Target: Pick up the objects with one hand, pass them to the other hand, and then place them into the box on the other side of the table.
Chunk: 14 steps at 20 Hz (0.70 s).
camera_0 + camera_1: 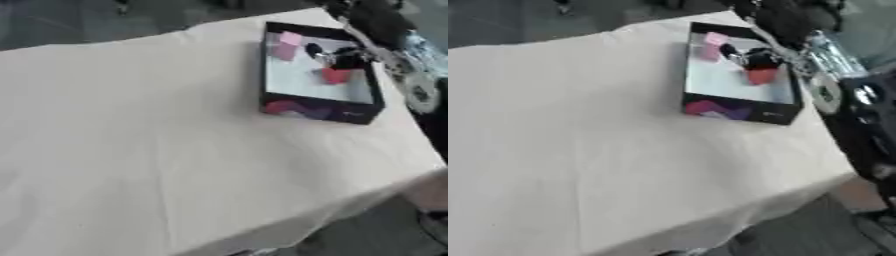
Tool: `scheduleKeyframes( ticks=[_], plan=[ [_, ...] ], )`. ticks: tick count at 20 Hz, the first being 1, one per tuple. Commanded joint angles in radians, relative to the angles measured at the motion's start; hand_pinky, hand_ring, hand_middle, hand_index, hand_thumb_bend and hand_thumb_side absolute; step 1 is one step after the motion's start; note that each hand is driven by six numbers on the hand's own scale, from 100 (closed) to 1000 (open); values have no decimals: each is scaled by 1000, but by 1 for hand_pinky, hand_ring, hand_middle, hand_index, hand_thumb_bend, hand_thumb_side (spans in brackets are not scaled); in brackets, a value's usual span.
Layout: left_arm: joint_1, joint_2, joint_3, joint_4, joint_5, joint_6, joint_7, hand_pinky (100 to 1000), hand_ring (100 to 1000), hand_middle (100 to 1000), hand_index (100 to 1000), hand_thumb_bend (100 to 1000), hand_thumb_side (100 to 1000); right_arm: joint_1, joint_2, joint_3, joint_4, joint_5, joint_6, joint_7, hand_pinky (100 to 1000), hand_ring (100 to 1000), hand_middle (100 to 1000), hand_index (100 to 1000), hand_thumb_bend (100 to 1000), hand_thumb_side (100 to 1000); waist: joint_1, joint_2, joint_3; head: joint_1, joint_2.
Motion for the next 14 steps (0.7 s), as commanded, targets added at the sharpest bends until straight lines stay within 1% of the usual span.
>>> scheduleKeyframes(
  ticks=[1,2,3,5,6,7,8,9,11,13,14],
  plan=[
    [-60,124,5,18,-188,63,-121,791,721,764,831,482,179,4,20,27,-149,-33,-28,19,877,836,834,1000,276,100,0,-6,-8,129,-3],
    [-88,145,-2,44,-262,65,-161,790,726,769,834,540,165,7,30,36,-179,-41,-34,31,877,835,831,1000,274,100,0,-4,-14,149,-3],
    [-117,160,-8,74,-332,63,-196,789,729,773,836,586,155,8,38,45,-202,-48,-40,41,874,834,828,1000,251,100,-1,-1,-20,167,-3],
    [-172,178,-15,144,-445,61,-241,784,722,766,836,614,143,8,54,59,-236,-66,-48,61,870,831,819,999,213,100,-5,8,-35,196,-3],
    [-198,179,-15,185,-482,67,-250,780,715,758,833,514,100,7,62,63,-248,-74,-51,69,868,831,816,998,242,100,-8,14,-42,208,-6],
    [-223,178,-13,229,-506,79,-250,778,708,747,830,514,100,7,71,65,-255,-83,-54,76,864,830,810,998,227,100,-11,20,-49,219,-11],
    [-248,175,-10,276,-516,96,-242,776,703,744,830,563,159,7,80,67,-258,-91,-57,82,862,830,807,998,137,100,-15,28,-55,228,-17],
    [-272,172,-8,326,-518,115,-227,774,697,737,828,533,175,8,90,67,-260,-98,-61,85,858,829,803,998,100,100,-18,37,-61,235,-24],
    [-311,168,-2,420,-500,151,-186,769,683,723,832,502,215,12,109,65,-261,-107,-68,90,851,828,795,997,100,100,-23,56,-70,245,-41],
    [-333,171,7,491,-472,187,-135,765,674,716,837,484,218,17,124,61,-261,-112,-74,91,848,827,791,996,100,100,-25,73,-79,254,-57],
    [-338,173,12,515,-457,202,-109,760,663,704,839,447,245,19,129,60,-261,-113,-76,90,843,826,785,995,100,100,-26,83,-84,257,-66]
  ],
)
